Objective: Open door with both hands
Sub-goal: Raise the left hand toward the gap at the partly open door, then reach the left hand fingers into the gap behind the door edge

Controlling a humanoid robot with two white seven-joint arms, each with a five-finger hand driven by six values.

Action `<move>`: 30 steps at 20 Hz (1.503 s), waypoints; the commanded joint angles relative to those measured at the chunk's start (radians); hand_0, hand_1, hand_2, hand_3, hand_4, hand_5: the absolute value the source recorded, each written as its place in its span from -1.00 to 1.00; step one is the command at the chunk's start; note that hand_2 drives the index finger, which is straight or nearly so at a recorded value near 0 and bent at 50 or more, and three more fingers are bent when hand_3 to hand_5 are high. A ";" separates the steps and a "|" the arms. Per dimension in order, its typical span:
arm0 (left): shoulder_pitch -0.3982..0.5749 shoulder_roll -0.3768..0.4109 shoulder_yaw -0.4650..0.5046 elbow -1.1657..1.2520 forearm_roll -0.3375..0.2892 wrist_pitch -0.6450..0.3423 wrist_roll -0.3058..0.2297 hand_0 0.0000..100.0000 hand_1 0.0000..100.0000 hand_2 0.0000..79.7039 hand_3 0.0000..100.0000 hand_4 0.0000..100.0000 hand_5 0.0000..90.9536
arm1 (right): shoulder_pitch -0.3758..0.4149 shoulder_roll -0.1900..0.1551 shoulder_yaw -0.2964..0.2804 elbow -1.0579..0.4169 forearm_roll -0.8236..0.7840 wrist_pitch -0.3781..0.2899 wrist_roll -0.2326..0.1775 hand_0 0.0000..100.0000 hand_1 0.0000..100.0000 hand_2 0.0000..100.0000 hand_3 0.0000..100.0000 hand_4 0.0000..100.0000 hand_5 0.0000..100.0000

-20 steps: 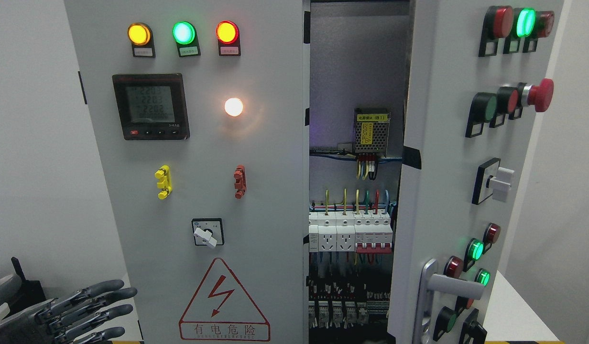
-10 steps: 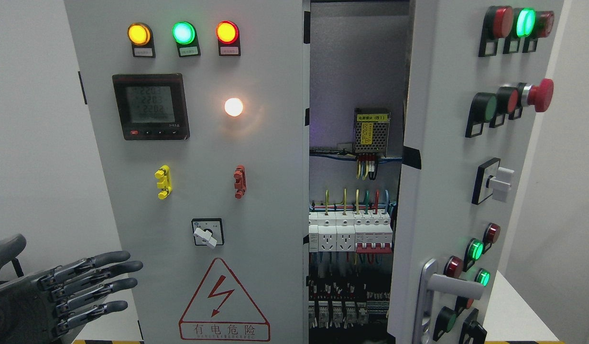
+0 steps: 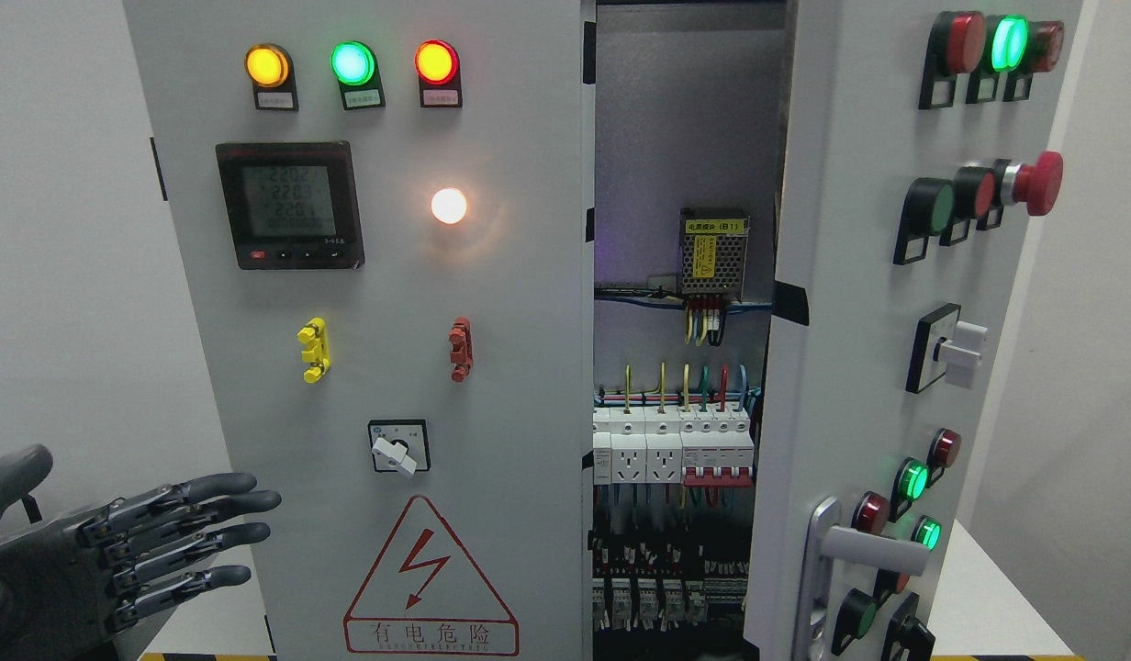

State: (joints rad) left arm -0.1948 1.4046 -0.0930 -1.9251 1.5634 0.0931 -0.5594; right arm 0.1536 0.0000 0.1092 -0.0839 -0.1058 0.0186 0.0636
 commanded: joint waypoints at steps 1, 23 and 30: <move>-0.215 -0.134 -0.258 0.026 -0.019 0.048 -0.004 -1.00 -1.00 -1.00 -1.00 -0.91 -1.00 | 0.001 -0.020 0.001 0.001 0.000 -0.002 0.001 -1.00 -1.00 -1.00 -1.00 -1.00 -1.00; -1.190 -0.364 -1.186 0.234 0.098 0.056 0.012 -1.00 -1.00 -1.00 -1.00 -0.91 -1.00 | 0.001 -0.018 0.003 0.000 0.000 -0.002 -0.001 -1.00 -1.00 -1.00 -1.00 -1.00 -1.00; -1.276 -0.559 -1.261 0.320 0.102 0.057 0.022 -1.00 -1.00 -1.00 -1.00 -0.91 -1.00 | 0.003 -0.020 0.001 0.001 0.000 -0.002 -0.001 -1.00 -1.00 -1.00 -1.00 -1.00 -1.00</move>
State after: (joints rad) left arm -1.3762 1.0802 -1.1048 -1.7320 1.6558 0.1497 -0.5391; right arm 0.1552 0.0000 0.1109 -0.0841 -0.1058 0.0175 0.0636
